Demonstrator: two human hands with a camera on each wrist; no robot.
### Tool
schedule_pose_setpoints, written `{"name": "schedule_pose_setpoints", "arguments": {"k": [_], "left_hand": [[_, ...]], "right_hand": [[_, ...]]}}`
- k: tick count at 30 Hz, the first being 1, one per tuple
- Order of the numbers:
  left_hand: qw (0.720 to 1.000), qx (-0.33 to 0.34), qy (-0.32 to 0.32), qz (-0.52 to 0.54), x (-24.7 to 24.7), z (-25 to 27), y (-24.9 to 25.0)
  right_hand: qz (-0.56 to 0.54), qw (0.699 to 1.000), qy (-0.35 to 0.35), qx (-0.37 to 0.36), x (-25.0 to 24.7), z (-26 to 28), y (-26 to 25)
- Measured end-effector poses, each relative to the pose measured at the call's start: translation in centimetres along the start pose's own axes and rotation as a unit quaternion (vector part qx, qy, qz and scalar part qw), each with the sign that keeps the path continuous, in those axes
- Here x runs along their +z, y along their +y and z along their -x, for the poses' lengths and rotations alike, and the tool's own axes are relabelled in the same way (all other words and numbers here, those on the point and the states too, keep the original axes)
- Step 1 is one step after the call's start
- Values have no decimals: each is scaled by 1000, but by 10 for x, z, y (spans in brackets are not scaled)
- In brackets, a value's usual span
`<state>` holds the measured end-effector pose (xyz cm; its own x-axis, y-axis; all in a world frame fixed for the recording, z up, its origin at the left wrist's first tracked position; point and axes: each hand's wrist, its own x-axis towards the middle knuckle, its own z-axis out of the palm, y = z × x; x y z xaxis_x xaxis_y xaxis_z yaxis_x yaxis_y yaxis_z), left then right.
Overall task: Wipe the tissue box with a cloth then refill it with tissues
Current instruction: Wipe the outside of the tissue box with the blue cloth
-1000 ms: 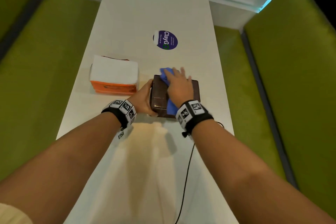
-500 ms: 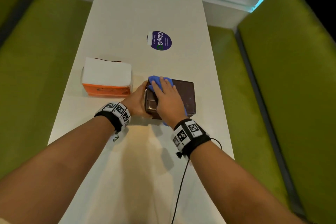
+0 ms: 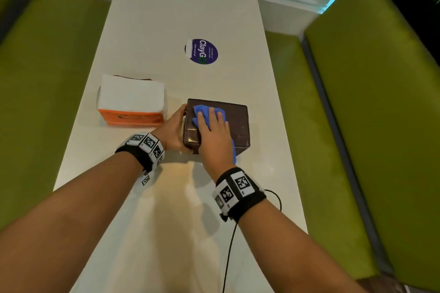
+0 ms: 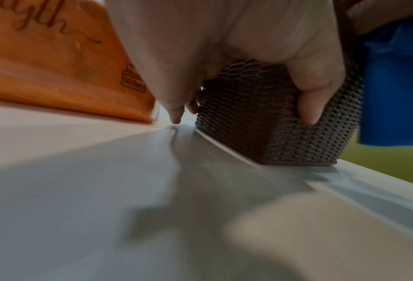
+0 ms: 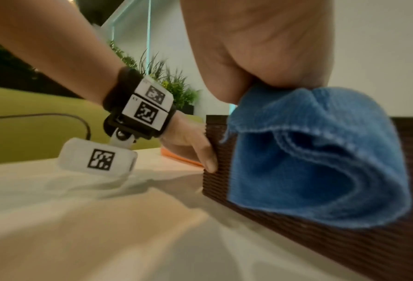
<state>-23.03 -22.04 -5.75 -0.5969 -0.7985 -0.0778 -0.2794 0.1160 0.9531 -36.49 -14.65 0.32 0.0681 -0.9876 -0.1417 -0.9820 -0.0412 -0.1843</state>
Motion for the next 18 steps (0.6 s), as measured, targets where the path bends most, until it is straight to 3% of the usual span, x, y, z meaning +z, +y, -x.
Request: {"name": "schedule_pose_setpoints", "arguments": {"k": [3,7,11,15,18], "left_hand": [[1000,-8,9,-4,-4,-2,-1],[1000,-15,18,1,-8,-9,1],[1000,-22,18,6,-15,-17,0],[999,-29,12,-12,-23,-25,1],[999,-39,6,-18,-27,-30,1]], "right_hand": [[-36,999,24,0,-10,-13,22],[-103,987,95,81,-18,-35,76],[-290,921,181,189,-13,-45,128],[-354,900,161,197,-8,-48,143],[-314,916,156,195,1,-59,150]]}}
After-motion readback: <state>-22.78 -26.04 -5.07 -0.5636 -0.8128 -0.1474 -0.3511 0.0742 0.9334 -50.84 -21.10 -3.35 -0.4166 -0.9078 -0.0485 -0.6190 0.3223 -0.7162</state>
